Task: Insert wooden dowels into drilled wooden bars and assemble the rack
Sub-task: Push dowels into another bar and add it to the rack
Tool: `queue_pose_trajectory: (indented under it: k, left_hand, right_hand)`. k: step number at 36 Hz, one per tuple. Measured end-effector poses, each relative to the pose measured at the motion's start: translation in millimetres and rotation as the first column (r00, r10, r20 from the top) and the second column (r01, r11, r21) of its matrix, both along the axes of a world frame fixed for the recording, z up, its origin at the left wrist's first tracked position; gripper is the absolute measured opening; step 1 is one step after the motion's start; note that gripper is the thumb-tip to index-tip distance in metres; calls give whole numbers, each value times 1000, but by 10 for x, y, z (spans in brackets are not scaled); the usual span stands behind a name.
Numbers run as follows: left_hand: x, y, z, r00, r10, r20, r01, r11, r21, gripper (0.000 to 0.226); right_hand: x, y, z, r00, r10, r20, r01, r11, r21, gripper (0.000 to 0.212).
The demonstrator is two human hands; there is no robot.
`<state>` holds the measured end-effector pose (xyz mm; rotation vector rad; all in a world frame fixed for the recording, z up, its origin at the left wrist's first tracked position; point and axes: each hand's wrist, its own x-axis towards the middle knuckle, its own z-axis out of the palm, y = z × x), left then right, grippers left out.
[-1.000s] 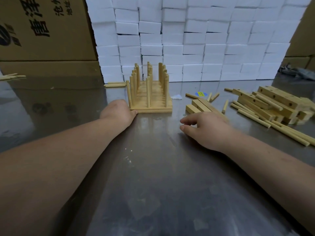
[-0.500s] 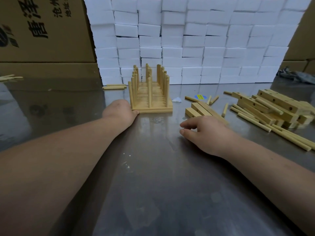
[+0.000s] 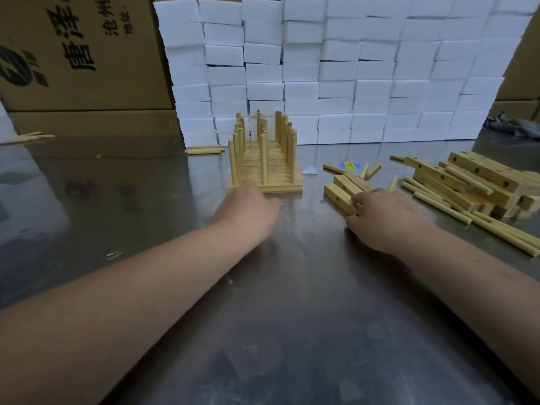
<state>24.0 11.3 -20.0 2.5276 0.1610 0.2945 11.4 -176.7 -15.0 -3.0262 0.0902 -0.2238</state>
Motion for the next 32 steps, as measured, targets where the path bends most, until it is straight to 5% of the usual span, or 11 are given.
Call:
queue_pose_trajectory:
  k: [10, 16, 21, 27, 32]
  left_hand:
    - [-343, -458, -149, 950, -310, -34, 309, 923, 228, 47]
    - [-324, -422, -222, 910, -413, 36, 399, 895, 198, 56]
    - [-313, -388, -221, 890, -454, -44, 451, 860, 240, 66]
    - [-355, -396, -208, 892, -451, -36, 446, 864, 232, 52]
    - [-380, -373, -186, 908, -419, 15, 413, 899, 146, 32]
  right_hand:
    - [-70, 71, 3, 987, 153, 40, -157, 980, 123, 40]
    - [-52, 91, -68, 959, 238, 153, -273, 918, 287, 33]
    - [58, -57, -2, 955, 3, 297, -116, 925, 362, 36]
    - [164, -171, -63, 999, 35, -35, -28, 982, 185, 39]
    - [165, -197, -34, 995, -69, 73, 52, 977, 209, 30]
